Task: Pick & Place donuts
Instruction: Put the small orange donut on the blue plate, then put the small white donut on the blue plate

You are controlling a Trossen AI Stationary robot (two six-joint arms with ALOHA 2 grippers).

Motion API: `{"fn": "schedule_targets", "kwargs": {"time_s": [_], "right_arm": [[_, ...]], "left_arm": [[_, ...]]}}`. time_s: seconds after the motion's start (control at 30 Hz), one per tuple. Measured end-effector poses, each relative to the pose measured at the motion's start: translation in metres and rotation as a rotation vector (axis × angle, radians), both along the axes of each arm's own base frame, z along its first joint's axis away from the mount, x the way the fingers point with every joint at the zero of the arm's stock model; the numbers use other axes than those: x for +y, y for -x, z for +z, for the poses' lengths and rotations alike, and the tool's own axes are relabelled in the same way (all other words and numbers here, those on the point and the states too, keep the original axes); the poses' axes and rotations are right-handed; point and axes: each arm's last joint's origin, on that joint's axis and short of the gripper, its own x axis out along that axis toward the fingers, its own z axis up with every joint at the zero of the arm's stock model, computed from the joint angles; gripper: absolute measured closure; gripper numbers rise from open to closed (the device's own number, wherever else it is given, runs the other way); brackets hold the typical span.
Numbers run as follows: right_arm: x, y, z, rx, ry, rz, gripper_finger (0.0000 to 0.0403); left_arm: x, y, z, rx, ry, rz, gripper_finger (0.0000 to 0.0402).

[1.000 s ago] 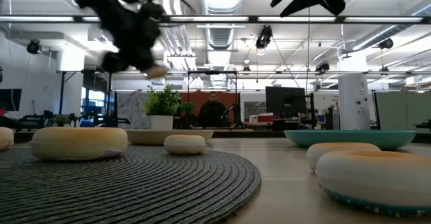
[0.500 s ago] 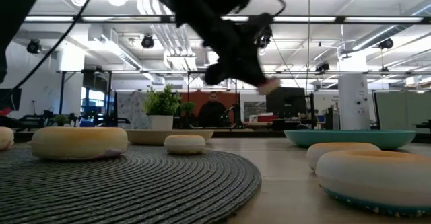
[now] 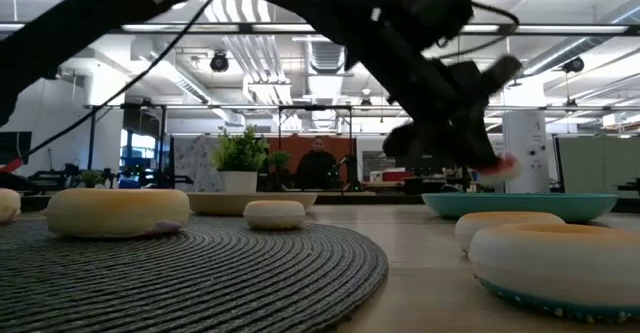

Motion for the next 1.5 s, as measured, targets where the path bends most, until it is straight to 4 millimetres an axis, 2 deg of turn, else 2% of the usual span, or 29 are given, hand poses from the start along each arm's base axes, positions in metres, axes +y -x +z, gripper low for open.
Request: {"fn": "schedule_targets", "kwargs": {"time_s": [0.17,0.3,0.43,0.53,0.73,0.87,1.03,1.17,1.27,1.37,1.5], "right_arm": [[0.000,0.001,-0.002,0.024,0.003,0.004,0.0264],[-0.001,0.004,-0.002,0.036,0.004,0.006,0.0264],[-0.002,0.009,-0.003,0.052,0.006,0.005,0.0264],[-0.002,0.009,-0.004,0.058,0.007,0.005,0.0264],[-0.002,0.009,-0.004,0.061,0.007,0.004,0.0264],[-0.001,0.008,-0.005,0.069,0.000,0.025,0.0264],[0.000,0.007,-0.009,0.117,-0.001,0.065,0.0264],[0.002,0.005,-0.018,0.175,-0.035,0.144,0.0264],[0.006,0.003,-0.030,0.239,-0.108,0.271,0.0264],[0.015,-0.008,-0.049,0.312,-0.239,0.462,0.0264],[0.033,-0.037,-0.089,0.442,-0.440,0.614,0.0264]], "left_arm": [[-0.004,-0.012,-0.013,0.033,0.008,-0.005,0.0394],[-0.014,-0.013,-0.019,0.068,0.016,-0.030,0.0345],[-0.020,-0.011,-0.010,0.066,0.017,-0.045,0.0285],[-0.022,-0.008,-0.009,0.086,0.010,-0.044,0.0255],[-0.022,0.000,-0.008,0.183,-0.015,-0.068,0.0239],[-0.025,0.014,0.016,0.227,-0.100,-0.128,0.0239],[-0.038,0.042,0.052,0.188,-0.230,-0.140,0.0239],[-0.041,0.077,0.043,0.172,-0.209,-0.102,0.0239],[-0.043,0.116,0.032,0.146,-0.150,-0.049,0.0239],[-0.046,0.153,0.032,0.049,-0.088,-0.006,0.0239],[-0.045,0.191,0.031,-0.067,-0.076,0.049,0.0239]]}}
